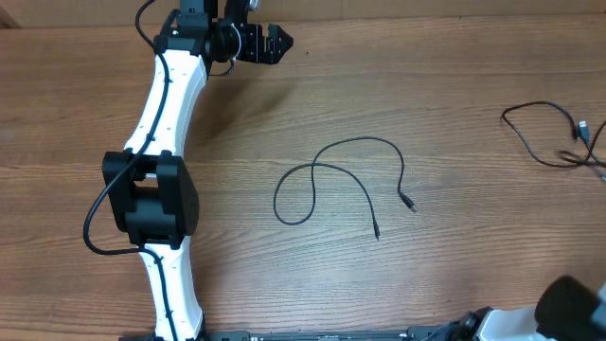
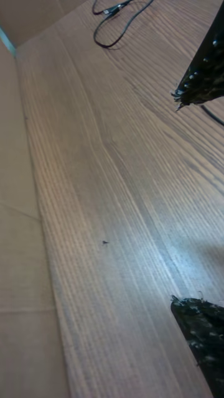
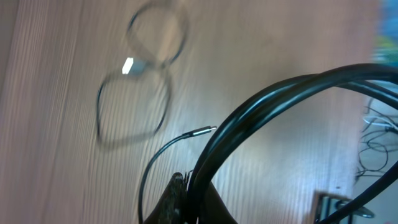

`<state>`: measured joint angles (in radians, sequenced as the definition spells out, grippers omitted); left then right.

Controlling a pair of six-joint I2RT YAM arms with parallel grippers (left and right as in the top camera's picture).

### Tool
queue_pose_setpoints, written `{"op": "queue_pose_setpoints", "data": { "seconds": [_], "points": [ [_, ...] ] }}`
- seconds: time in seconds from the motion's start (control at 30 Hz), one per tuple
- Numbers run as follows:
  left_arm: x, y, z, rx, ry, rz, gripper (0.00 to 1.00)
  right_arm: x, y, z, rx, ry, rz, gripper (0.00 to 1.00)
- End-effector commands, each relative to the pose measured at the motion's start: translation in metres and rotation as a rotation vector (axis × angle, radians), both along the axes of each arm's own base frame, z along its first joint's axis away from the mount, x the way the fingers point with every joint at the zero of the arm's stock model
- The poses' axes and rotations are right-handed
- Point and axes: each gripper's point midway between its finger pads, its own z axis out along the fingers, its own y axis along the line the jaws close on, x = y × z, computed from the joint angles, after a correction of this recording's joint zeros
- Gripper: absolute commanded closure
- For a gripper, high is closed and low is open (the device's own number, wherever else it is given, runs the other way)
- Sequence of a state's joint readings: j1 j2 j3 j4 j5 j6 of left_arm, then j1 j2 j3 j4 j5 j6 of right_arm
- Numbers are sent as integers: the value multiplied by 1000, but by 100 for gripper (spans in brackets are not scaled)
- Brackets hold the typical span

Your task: Untangle cables

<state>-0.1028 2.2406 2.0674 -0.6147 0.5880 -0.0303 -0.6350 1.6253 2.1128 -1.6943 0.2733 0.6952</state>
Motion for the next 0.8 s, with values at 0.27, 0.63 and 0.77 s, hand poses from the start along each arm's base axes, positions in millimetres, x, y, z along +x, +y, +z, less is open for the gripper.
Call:
{"op": "queue_pose_setpoints", "data": {
  "seconds": [0.27,0.63,0.77],
  "points": [
    [2,-2,23,-47,-30,-4,1,-110,-50,-7,-22,32,-422,96],
    [5,-2,26,-67,-27,14,0,-119,-90,-133,123,-17,-561,96],
    [5,-2,26,-68,-27,15,0,-121,-99,-176,117,-22,-577,96]
  ]
}}
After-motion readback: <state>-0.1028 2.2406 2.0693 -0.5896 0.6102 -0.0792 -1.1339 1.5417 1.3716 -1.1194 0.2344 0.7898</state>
